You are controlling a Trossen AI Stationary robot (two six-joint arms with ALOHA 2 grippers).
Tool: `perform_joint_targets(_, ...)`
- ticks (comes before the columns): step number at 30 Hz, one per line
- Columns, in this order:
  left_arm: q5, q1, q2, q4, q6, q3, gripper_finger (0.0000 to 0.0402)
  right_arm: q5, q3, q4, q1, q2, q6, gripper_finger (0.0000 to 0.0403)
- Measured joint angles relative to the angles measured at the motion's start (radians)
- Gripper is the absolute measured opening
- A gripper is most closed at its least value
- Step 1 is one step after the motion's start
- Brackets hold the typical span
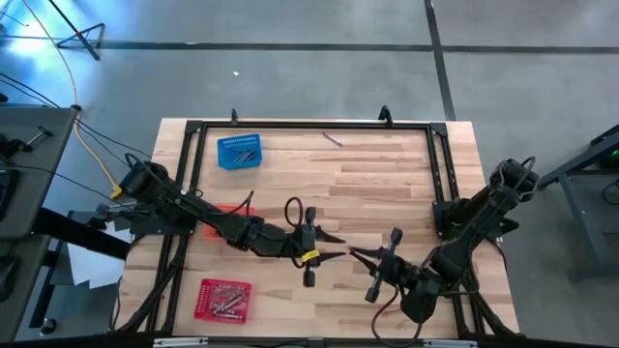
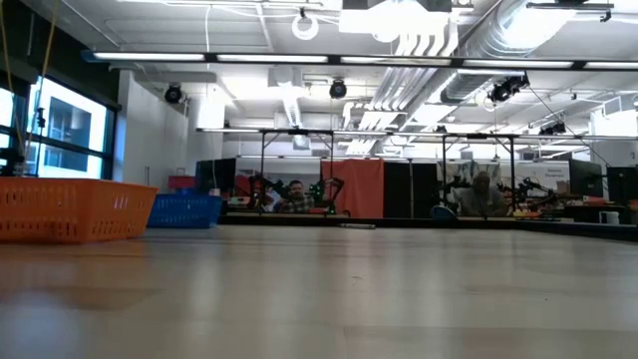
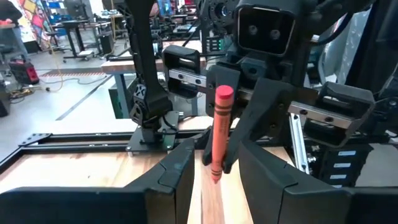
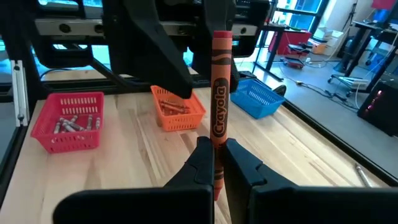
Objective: Sort crayons
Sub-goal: Put the orange crayon into the orange bin
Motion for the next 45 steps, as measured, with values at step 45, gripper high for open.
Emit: perform_joint_targets(45, 0.05, 0.002, 0.001, 0.056, 0.006, 0.0, 0.0008, -0.172, 0.0, 0.218, -0.086, -0.001, -0.258, 0.0)
